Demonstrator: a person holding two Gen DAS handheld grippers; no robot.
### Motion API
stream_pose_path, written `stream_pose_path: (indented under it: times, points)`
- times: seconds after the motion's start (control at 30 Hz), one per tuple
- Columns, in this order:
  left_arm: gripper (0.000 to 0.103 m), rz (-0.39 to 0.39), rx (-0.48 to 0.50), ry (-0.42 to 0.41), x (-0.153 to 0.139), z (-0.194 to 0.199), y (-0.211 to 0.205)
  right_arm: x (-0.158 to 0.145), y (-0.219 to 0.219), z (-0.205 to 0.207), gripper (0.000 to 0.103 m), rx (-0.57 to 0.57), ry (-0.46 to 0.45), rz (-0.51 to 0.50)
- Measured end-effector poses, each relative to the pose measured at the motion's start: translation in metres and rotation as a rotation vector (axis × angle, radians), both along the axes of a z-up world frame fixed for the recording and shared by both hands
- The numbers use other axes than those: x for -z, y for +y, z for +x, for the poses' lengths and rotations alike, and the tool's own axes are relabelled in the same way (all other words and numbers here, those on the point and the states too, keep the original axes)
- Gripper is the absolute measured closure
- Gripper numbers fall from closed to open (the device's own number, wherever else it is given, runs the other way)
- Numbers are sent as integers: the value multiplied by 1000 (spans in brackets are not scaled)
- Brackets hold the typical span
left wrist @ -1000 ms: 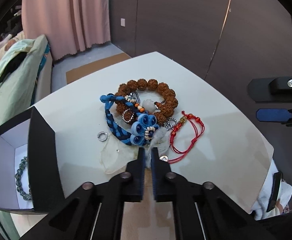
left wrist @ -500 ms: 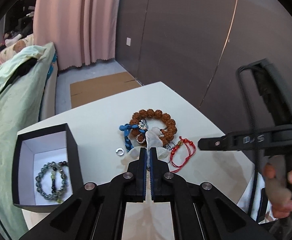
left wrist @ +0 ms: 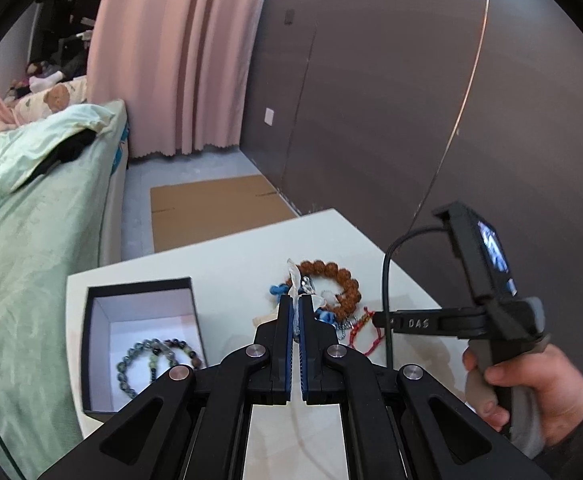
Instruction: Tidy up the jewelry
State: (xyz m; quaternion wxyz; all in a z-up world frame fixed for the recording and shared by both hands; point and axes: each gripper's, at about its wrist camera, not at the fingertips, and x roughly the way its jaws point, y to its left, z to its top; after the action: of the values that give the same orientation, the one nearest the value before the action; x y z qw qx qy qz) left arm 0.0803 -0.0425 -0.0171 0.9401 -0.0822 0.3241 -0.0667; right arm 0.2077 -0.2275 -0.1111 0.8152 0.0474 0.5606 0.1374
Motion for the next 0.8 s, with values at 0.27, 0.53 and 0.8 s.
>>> stream_pose_path:
  times: [0.27,0.53,0.8]
  points:
    - [101,-41,-54,-33,-12,-12,25,-2,19,-6,91,-75,-48,-123]
    - [101,-46,-146,-34,-15,-20,56,-13,14,-14,94,-96,-37,-23]
    - [100,-88,-252,23,-8,-19,86,-38,-1,-25,94,-73,-56,186]
